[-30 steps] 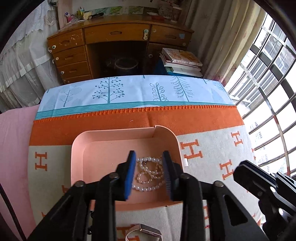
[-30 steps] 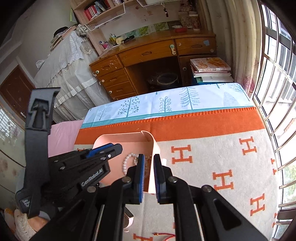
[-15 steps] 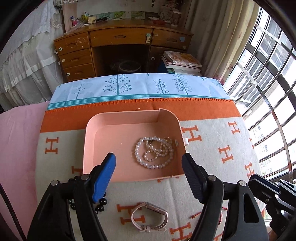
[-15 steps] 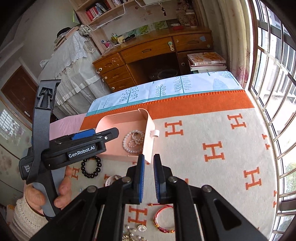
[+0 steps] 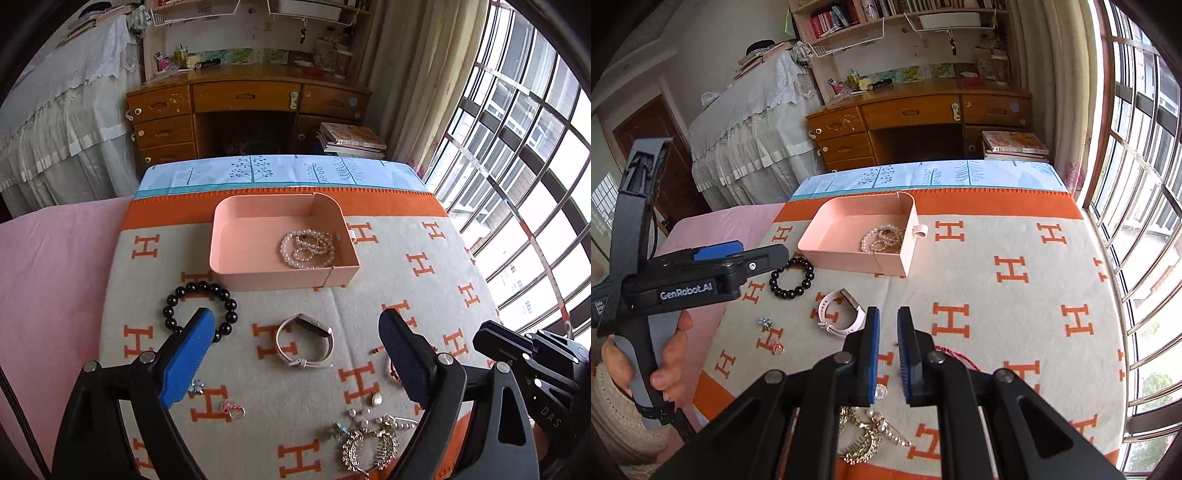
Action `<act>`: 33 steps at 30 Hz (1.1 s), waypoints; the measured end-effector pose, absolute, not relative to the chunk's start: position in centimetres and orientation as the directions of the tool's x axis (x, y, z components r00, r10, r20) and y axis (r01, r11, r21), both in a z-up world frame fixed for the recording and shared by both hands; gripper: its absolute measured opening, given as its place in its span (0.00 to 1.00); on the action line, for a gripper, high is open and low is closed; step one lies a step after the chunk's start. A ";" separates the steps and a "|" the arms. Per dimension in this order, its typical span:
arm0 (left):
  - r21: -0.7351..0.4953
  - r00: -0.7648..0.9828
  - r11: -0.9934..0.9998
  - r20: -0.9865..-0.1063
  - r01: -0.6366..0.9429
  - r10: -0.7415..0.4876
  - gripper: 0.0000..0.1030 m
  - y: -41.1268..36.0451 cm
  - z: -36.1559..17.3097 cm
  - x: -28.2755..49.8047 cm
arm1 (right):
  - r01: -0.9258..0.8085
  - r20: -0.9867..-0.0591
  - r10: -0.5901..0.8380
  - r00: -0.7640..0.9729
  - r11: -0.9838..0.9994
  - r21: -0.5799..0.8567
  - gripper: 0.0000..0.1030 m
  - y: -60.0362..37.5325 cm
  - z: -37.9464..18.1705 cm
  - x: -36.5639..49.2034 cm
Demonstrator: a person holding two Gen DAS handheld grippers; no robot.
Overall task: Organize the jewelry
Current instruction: 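Move the right tool to the red string bracelet and grasp it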
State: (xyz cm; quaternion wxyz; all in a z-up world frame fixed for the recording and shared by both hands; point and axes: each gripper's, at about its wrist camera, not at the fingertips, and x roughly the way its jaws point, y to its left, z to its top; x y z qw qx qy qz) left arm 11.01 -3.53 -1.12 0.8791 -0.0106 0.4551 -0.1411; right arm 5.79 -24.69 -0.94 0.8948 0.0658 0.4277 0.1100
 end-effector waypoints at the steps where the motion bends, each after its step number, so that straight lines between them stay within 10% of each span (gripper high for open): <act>1: -0.144 0.552 0.960 -0.793 0.240 -0.258 0.87 -3.4 -1.0 10.2 | -0.136 -0.749 0.256 0.611 0.966 0.220 0.14 -24.9 -1.1 5.4; 5: -0.130 0.588 0.963 -0.770 0.236 -0.248 0.87 -3.1 -0.7 7.4 | -0.114 -0.738 0.247 0.628 0.967 0.227 0.37 -25.5 -1.4 4.1; 33: -0.218 0.477 0.966 -0.840 0.138 -0.258 0.82 -2.6 -10.8 6.3 | -0.098 -0.830 0.207 0.517 0.978 0.183 0.38 -26.8 -10.0 4.1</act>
